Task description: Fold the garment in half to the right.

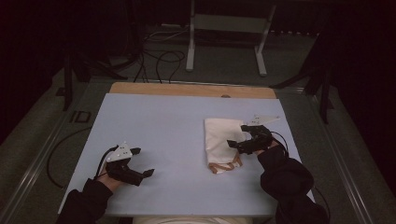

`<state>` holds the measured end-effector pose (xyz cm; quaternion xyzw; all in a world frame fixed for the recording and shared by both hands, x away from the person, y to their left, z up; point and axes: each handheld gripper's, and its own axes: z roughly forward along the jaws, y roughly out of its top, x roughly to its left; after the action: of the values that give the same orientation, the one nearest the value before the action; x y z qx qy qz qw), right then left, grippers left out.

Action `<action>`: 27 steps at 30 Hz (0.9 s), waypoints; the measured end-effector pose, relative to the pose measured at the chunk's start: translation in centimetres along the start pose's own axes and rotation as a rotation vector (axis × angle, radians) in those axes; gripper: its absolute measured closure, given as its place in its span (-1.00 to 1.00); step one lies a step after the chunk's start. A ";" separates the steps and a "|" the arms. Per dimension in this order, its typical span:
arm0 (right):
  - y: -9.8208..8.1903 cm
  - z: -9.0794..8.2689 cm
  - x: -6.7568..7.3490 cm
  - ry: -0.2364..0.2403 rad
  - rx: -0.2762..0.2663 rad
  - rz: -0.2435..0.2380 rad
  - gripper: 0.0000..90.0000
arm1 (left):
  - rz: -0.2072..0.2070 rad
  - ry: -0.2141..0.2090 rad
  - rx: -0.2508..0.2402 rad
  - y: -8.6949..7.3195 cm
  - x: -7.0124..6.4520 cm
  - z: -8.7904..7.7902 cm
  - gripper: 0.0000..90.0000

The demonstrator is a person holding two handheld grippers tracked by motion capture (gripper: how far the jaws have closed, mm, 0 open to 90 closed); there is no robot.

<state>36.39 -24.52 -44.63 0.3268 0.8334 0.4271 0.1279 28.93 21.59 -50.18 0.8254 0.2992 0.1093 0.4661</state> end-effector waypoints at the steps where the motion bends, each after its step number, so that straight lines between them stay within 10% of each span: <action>1: -0.2 -0.2 0.1 0.001 -0.008 0.004 -0.79 | -0.001 -0.003 -0.002 0.0 0.0 -0.1 -1.00; 27: -7.3 -2.3 1.1 -0.063 -0.028 0.046 -0.80 | 0.018 0.020 0.014 -0.8 0.1 -1.1 -1.00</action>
<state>31.27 -28.32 -49.02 0.3573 0.8152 0.4308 0.1490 28.21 22.73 -50.32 0.8301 0.2973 0.1195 0.4564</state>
